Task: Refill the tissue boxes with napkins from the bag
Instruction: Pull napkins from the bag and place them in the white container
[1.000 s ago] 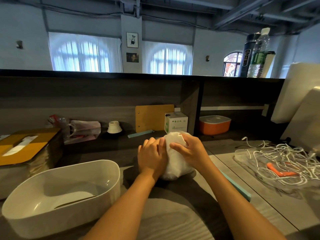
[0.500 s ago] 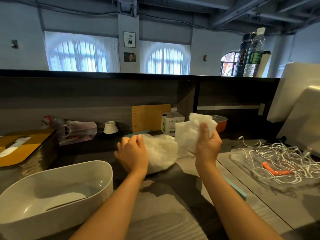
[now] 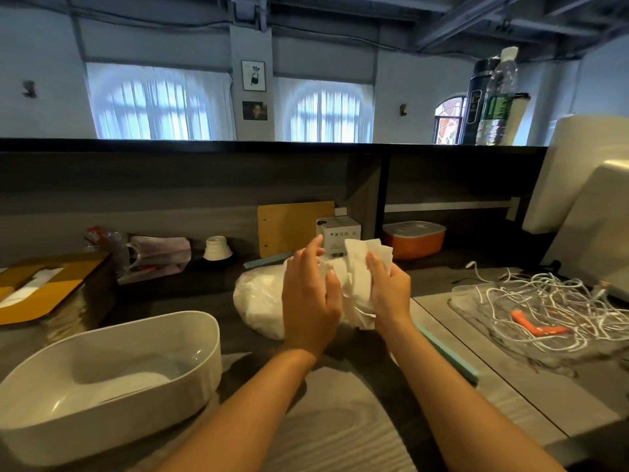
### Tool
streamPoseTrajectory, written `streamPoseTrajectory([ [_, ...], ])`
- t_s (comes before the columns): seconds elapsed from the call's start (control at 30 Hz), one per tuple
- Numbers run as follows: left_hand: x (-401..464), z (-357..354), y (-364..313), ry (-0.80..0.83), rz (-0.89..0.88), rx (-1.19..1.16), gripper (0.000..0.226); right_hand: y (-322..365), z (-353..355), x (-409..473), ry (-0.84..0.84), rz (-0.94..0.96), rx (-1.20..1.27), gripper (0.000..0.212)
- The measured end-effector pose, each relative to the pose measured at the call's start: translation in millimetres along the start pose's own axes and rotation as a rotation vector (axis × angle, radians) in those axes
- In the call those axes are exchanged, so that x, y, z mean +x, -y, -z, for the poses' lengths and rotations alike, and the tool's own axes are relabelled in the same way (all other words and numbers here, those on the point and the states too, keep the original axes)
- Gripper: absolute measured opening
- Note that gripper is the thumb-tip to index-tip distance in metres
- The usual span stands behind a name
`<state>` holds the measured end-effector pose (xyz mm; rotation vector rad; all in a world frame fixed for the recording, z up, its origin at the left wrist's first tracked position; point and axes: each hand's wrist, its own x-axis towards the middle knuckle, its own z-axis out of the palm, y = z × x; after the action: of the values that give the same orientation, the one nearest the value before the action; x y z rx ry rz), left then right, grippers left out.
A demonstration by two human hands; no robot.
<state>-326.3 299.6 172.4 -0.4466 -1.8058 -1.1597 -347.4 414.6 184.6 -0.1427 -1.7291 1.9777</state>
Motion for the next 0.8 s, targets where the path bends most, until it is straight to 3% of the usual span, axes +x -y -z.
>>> streamPoseTrajectory([
  [0.1,-10,-8,-11,0.05,-0.14,0.03,0.041,-1,5,2,-0.028,-0.078,0.054,0.022],
  [0.2,-18,-12,-14,0.114,-0.239,0.041,0.02,1,7,3,-0.063,-0.145,0.129,0.018],
  [0.27,-23,-13,-12,0.225,-0.233,0.035,0.035,0,10,5,-0.095,-0.145,0.159,0.017],
  [0.37,-29,-12,-12,0.463,0.018,0.059,0.055,3,15,4,-0.144,-0.113,0.214,0.014],
  [0.47,-24,-13,-8,0.42,0.379,-0.009,0.061,5,23,3,-0.125,-0.092,0.206,0.018],
  [0.6,-15,-8,-12,0.391,0.805,-0.551,0.068,3,14,-7,0.041,-0.122,-0.054,0.019],
  [0.67,-11,-4,-16,0.378,1.04,-0.835,0.054,2,7,-15,0.024,-0.128,-0.125,0.023],
  [0.73,-10,-2,-19,0.39,1.129,-0.915,0.042,-4,3,-19,0.013,-0.089,-0.182,0.03],
  [0.8,-12,-5,-16,0.41,1.098,-0.857,0.034,-8,0,-20,0.027,-0.086,-0.253,0.042],
])
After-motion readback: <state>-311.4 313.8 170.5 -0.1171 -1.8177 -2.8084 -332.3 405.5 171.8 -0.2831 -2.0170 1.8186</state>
